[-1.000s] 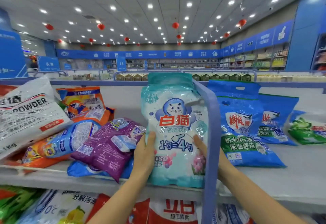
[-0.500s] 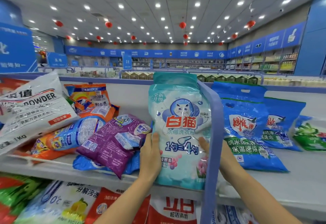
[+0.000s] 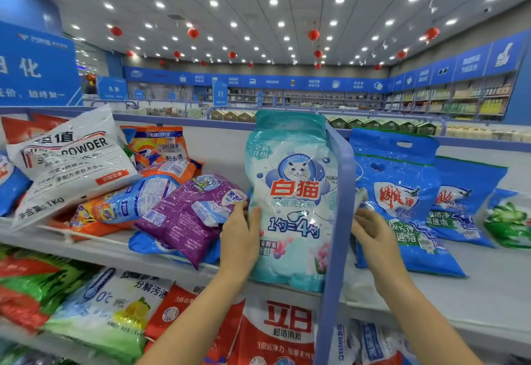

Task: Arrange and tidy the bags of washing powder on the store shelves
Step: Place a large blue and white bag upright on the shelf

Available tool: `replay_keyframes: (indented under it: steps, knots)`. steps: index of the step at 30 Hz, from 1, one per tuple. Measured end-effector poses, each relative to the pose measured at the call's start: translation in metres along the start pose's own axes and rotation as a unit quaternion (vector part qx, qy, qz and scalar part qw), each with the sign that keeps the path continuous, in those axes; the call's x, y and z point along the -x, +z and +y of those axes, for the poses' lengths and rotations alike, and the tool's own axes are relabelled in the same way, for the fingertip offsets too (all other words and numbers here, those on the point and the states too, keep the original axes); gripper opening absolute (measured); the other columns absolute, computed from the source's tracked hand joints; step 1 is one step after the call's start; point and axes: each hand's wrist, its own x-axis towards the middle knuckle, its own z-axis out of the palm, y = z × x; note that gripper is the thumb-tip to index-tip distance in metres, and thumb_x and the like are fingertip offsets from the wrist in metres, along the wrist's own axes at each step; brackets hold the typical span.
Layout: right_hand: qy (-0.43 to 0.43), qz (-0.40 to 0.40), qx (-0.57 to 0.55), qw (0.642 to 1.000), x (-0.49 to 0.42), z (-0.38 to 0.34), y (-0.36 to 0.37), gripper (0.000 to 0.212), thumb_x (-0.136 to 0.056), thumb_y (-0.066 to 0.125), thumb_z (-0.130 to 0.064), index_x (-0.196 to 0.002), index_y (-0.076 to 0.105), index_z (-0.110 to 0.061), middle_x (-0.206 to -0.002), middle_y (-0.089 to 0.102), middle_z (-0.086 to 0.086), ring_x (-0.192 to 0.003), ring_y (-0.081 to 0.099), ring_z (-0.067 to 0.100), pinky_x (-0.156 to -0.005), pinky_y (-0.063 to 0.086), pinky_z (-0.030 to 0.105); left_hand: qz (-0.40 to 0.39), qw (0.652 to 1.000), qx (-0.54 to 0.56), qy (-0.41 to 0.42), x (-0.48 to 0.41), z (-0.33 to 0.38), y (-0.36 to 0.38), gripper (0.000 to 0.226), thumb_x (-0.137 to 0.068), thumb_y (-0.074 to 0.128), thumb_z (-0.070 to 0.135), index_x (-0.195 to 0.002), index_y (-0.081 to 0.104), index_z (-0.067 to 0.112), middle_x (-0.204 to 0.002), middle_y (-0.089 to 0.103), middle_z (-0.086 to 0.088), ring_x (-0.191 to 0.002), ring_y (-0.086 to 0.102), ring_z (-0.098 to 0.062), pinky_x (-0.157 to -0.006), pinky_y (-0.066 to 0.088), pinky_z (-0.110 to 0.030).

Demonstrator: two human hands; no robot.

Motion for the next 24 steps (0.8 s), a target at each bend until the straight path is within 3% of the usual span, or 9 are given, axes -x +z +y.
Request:
replay_keyframes:
  steps: [4, 7, 9, 12, 15, 17, 19, 21, 24]
  knots:
    - [-0.090, 0.062, -0.017, 0.994, 0.015, -0.024, -0.015, 0.019, -0.093, 0.056, -0.012, -0.109, 0.058, -0.022, -0.108, 0.061, -0.010, -0.098, 0.056, -0.005, -0.072, 0.044, 0.010, 0.011, 0.995, -0.077, 0.067, 0.011, 0.000, -0.028, 0.033, -0.091, 0.060, 0.016, -0.124, 0.057, 0.011, -0.114, 0.063, -0.005, -0.104, 0.060, -0.020, -0.092, 0.048, -0.039]
    - [-0.184, 0.077, -0.041, 0.979, 0.027, -0.055, -0.015, 0.027, -0.093, 0.054, -0.005, -0.102, 0.061, -0.029, -0.109, 0.064, -0.011, -0.101, 0.059, 0.000, -0.080, 0.047, 0.009, 0.034, 0.985, -0.121, 0.116, 0.018, -0.010, -0.053, 0.025, -0.084, 0.066, 0.006, -0.109, 0.061, 0.007, -0.104, 0.063, -0.005, -0.094, 0.061, -0.022, -0.082, 0.047, -0.028]
    - [-0.246, 0.076, -0.038, 0.965, 0.034, -0.080, -0.008, 0.031, -0.093, 0.053, -0.004, -0.099, 0.062, -0.032, -0.105, 0.066, -0.014, -0.101, 0.061, 0.002, -0.083, 0.046, 0.009, 0.060, 0.976, -0.160, 0.138, 0.017, -0.018, -0.068, 0.024, -0.080, 0.071, 0.006, -0.103, 0.062, 0.007, -0.100, 0.063, -0.006, -0.091, 0.060, -0.024, -0.079, 0.045, -0.029]
    - [-0.331, 0.049, -0.026, 0.942, 0.043, -0.112, 0.015, 0.029, -0.092, 0.052, -0.003, -0.101, 0.061, -0.029, -0.106, 0.066, -0.013, -0.105, 0.062, 0.007, -0.090, 0.046, 0.016, 0.063, 0.952, -0.263, 0.144, 0.010, -0.032, -0.077, 0.040, -0.075, 0.077, 0.023, -0.107, 0.060, 0.006, -0.109, 0.061, -0.010, -0.103, 0.056, -0.030, -0.091, 0.044, -0.040]
    - [-0.395, 0.022, 0.002, 0.919, 0.050, -0.131, 0.049, 0.026, -0.089, 0.052, -0.006, -0.101, 0.060, -0.028, -0.107, 0.065, -0.012, -0.107, 0.062, 0.010, -0.096, 0.047, 0.027, 0.016, 0.921, -0.372, 0.111, 0.000, -0.043, -0.073, 0.072, -0.076, 0.066, 0.056, -0.131, 0.048, 0.013, -0.138, 0.046, -0.009, -0.131, 0.038, -0.029, -0.112, 0.023, -0.047]
    - [-0.414, -0.002, 0.047, 0.909, 0.049, -0.135, 0.074, 0.024, -0.089, 0.052, -0.009, -0.100, 0.060, -0.028, -0.107, 0.065, -0.013, -0.107, 0.061, 0.007, -0.099, 0.044, 0.032, -0.009, 0.904, -0.419, 0.090, -0.009, -0.048, -0.071, 0.085, -0.076, 0.056, 0.068, -0.142, 0.033, 0.020, -0.151, 0.029, -0.006, -0.143, 0.019, -0.028, -0.115, 0.011, -0.052]
    - [-0.418, -0.027, 0.092, 0.903, 0.043, -0.130, 0.098, 0.021, -0.088, 0.052, -0.010, -0.100, 0.061, -0.024, -0.105, 0.064, -0.017, -0.104, 0.058, -0.003, -0.097, 0.041, 0.020, -0.035, 0.890, -0.447, 0.080, -0.019, -0.054, -0.072, 0.088, -0.079, 0.051, 0.069, -0.147, 0.022, 0.022, -0.156, 0.018, -0.004, -0.146, 0.009, -0.028, -0.114, 0.010, -0.057]
    - [-0.400, -0.057, 0.128, 0.906, 0.033, -0.119, 0.121, 0.021, -0.087, 0.052, -0.011, -0.101, 0.061, -0.023, -0.102, 0.065, -0.015, -0.100, 0.057, -0.007, -0.089, 0.038, 0.008, -0.058, 0.885, -0.454, 0.089, -0.028, -0.057, -0.077, 0.081, -0.084, 0.050, 0.063, -0.147, 0.020, 0.024, -0.157, 0.017, -0.002, -0.145, 0.011, -0.027, -0.113, 0.014, -0.057]
    - [-0.343, -0.116, 0.236, 0.901, 0.013, -0.093, 0.150, 0.026, -0.088, 0.055, -0.004, -0.109, 0.063, -0.019, -0.106, 0.066, -0.006, -0.102, 0.057, 0.003, -0.087, 0.034, 0.003, -0.071, 0.905, -0.403, 0.114, -0.036, -0.059, -0.095, 0.067, -0.087, 0.051, 0.053, -0.143, 0.027, 0.026, -0.153, 0.025, 0.003, -0.141, 0.024, -0.021, -0.113, 0.022, -0.051]
